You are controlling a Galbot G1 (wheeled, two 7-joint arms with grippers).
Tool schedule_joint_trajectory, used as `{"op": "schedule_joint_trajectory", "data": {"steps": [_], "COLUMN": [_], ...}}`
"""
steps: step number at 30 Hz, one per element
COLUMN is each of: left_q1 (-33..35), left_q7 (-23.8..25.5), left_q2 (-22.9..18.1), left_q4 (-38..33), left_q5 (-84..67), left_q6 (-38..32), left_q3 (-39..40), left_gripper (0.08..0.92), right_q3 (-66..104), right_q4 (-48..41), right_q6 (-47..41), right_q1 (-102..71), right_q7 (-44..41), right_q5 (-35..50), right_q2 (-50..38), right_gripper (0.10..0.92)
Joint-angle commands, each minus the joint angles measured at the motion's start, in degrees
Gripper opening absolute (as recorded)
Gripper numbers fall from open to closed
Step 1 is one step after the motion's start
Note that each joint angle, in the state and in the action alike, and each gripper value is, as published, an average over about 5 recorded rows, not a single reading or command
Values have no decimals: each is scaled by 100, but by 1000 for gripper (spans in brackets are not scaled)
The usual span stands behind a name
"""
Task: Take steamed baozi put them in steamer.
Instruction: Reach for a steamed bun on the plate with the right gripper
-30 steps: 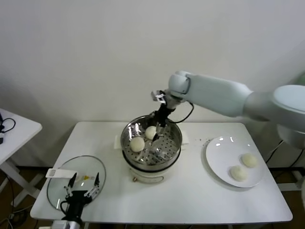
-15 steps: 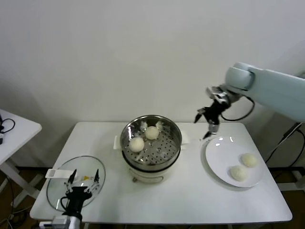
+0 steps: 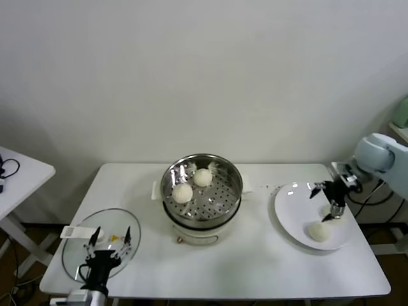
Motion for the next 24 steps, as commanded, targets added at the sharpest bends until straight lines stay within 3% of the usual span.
{"op": "schedule_joint_trajectory", "data": {"steps": [1,24], "left_q1": [72,86], "left_q7": [0,-8], "left_q2": [-20,-49], "left_q4": [-26,90], "left_q5": [5,17], "left_q6": [-25,-27], "left_q3": [-14,-54], "left_gripper": [823,823], "right_q3": [1654,1315], "right_q4": [-261,-1033], "right_q6": [167,244], "right_q1": [-1934,-1773], "right_q7": [156,367], "right_q5": [-1074,-1189], "right_q2": [-285,747], "right_gripper": [823,823]}}
